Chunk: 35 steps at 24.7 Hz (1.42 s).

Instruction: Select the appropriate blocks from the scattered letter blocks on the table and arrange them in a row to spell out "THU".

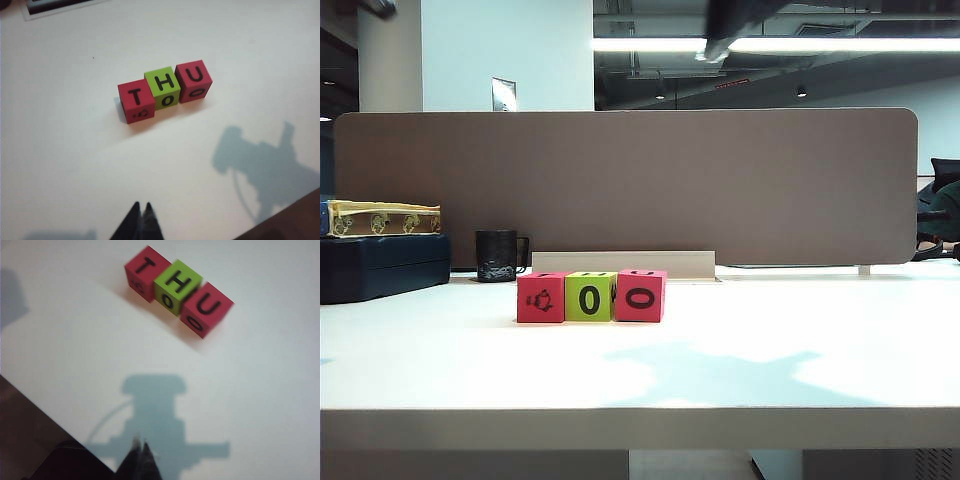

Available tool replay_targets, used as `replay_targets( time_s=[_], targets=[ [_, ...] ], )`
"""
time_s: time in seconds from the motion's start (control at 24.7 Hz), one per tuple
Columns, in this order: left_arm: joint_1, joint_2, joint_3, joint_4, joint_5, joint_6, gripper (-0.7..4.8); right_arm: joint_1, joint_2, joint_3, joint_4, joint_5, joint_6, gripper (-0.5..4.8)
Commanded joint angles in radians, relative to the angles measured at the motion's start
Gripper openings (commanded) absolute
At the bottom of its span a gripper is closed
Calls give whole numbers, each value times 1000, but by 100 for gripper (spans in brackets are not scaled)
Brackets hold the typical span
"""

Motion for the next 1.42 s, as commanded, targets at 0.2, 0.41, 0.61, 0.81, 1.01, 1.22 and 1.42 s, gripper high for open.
replay_targets(
  time_s=[0.2,0.41,0.61,0.81,1.01,1.22,1.42],
  targets=[
    [0,-209,-98,18,-118,-11,-6,-2,-230,-217,26,130,71,-5],
    [1,-421,-299,74,-241,-15,-5,-36,-518,-480,88,256,100,-5],
    [1,-573,-459,82,-248,-51,-6,-129,-781,-706,223,272,89,-5],
    [1,-682,-584,150,-373,-44,-5,-251,-1044,-951,399,336,58,-5],
    [1,-682,-584,218,-395,-43,-5,-277,-1174,-1012,494,336,58,-5],
    [0,-682,-584,224,-381,-47,-5,-277,-1196,-1012,492,335,58,-4],
    [0,-682,-584,224,-379,-47,-5,-277,-1199,-1012,492,333,58,-4]
  ],
)
